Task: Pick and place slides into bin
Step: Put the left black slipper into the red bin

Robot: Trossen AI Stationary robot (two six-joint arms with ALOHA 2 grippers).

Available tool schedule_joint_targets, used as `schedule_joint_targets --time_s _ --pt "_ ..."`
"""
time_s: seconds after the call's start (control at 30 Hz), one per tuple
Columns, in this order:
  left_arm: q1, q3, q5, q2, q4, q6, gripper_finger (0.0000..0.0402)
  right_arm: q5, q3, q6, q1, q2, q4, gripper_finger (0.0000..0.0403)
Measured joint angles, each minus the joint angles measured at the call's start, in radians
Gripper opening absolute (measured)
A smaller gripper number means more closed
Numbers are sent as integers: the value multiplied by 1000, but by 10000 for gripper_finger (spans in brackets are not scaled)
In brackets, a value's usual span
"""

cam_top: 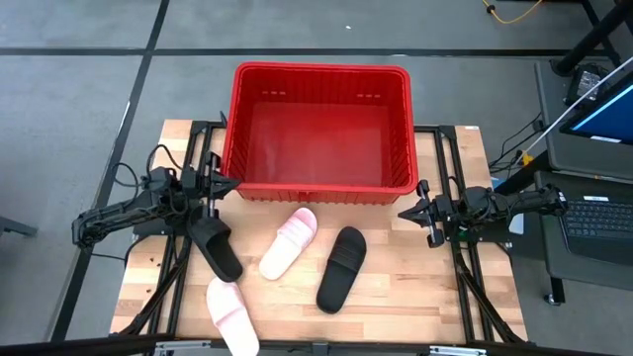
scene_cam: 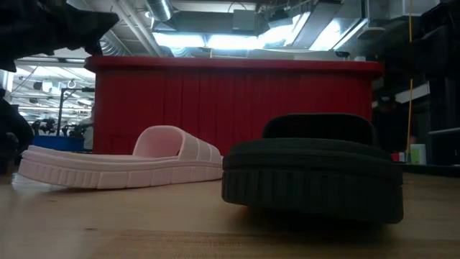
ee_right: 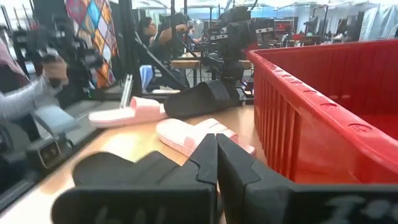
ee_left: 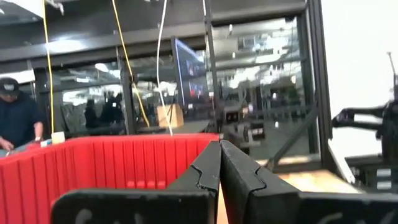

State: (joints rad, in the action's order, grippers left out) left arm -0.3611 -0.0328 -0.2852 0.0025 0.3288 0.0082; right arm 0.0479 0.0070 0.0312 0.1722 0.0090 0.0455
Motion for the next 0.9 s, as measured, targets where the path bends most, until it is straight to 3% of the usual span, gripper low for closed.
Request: schedule_joint_targets --time_s 0.23,0.43,0.6,0.9 --pt "0 -1 -2 0 45 -21 3 0 0 13 0 0 137 6" --pt "0 -2 0 0 26 -49 3 3 0 -84 0 0 190 6" --pt "0 -28 58 1 21 -80 3 3 8 -62 0 0 239 6" --pt "0 -289 68 126 -351 -76 3 58 174 -84 0 161 200 6"
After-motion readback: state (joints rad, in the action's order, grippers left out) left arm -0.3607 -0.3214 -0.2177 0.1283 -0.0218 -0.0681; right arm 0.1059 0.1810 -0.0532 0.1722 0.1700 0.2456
